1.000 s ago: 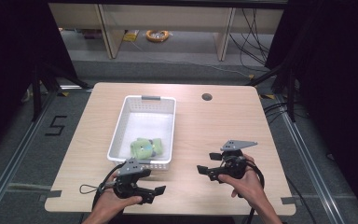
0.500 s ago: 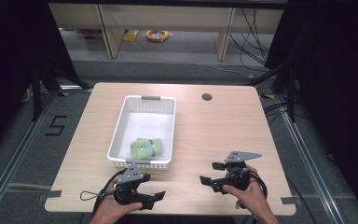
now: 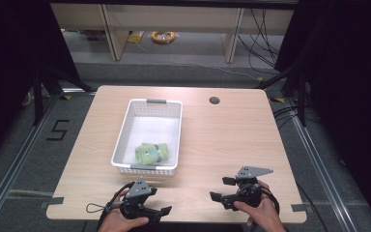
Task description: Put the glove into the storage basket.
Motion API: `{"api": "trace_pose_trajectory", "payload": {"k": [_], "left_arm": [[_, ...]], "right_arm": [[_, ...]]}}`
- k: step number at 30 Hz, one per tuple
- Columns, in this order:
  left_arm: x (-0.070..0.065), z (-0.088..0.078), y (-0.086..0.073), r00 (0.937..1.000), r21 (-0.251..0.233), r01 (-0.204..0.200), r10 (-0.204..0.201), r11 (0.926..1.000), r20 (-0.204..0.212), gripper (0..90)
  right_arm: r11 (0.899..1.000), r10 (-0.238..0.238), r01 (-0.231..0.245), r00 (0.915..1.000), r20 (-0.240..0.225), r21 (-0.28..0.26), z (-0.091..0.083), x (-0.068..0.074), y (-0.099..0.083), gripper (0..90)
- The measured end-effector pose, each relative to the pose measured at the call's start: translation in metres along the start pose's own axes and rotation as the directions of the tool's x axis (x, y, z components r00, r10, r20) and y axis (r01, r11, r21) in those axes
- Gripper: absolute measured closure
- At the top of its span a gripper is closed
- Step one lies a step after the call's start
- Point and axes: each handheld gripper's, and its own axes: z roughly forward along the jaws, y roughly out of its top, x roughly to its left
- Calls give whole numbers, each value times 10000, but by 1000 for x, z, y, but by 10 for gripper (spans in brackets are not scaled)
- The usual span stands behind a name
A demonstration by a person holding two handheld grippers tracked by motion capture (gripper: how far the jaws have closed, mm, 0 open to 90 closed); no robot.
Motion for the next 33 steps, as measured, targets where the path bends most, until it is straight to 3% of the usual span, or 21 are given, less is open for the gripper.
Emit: {"api": "trace_pose_trajectory", "payload": {"k": [2,3,5,6,7,8,10,12,13,14,15,17,20,22,25,26,27,28,29,33], "left_arm": [[-1,0,-3,9999,84,53,-54,10000,89,170],[-2,1,-5,9998,100,161,-162,9998,119,170],[-3,1,-8,9999,139,68,-69,9999,72,170],[-3,0,-8,9997,316,-90,83,9995,224,170],[-4,1,-10,10000,264,-13,13,9996,33,170],[-5,-1,-10,9998,444,-72,63,9990,192,170],[-6,-1,-12,9991,374,-426,428,9984,-40,170],[-9,-1,-13,9999,268,-119,118,9996,22,170],[-8,-1,-14,9996,220,-274,274,9994,6,170],[-8,-1,-14,9997,217,-248,247,9995,33,170],[-9,-1,-14,9997,326,-227,223,9992,117,170],[-10,0,-15,9998,329,-135,131,9994,118,170],[-9,1,-16,9991,569,-422,416,9975,126,170],[-11,3,-17,9997,422,-203,199,9989,110,170],[-10,3,-17,9996,476,-231,224,9986,144,170],[-10,3,-17,9996,471,-223,216,9986,160,170],[-10,3,-17,9998,547,-93,84,9985,163,170],[-9,2,-17,9994,690,-342,336,9970,99,170],[-10,3,-17,9997,466,-236,231,9986,100,170],[-10,4,-17,9997,464,-238,233,9986,109,170]], "right_arm": [[9995,-297,298,9995,81,-61,0,0,-3,195],[10000,-88,88,10000,-14,18,-1,2,-5,195],[9994,-355,355,9993,112,20,-1,2,-9,195],[9998,-201,201,9997,99,76,-2,4,-11,195],[9999,-149,148,9997,213,68,-2,5,-13,195],[9997,-246,246,9997,54,7,-1,5,-15,195],[9986,-511,504,9980,374,186,-2,6,-18,195],[9985,-471,463,9986,255,304,-2,8,-22,194],[9968,-702,681,9962,512,422,-3,8,-23,191],[9967,-725,711,9967,359,385,-2,8,-25,184],[9977,-534,512,9974,490,452,-3,10,-26,179],[9974,-568,548,9975,423,460,-3,11,-28,178],[9972,-658,638,9965,522,383,-4,9,-30,171],[9976,-571,560,9980,271,416,-4,9,-32,172],[9976,-521,497,9974,506,488,-5,9,-34,171],[9959,-812,786,9950,586,451,-5,7,-34,171],[9962,-777,754,9957,508,446,-4,7,-34,171],[9972,-576,550,9970,517,512,-4,7,-34,171],[9974,-571,555,9978,329,464,-3,7,-35,171],[9970,-536,501,9969,582,598,-4,7,-35,171]]}}
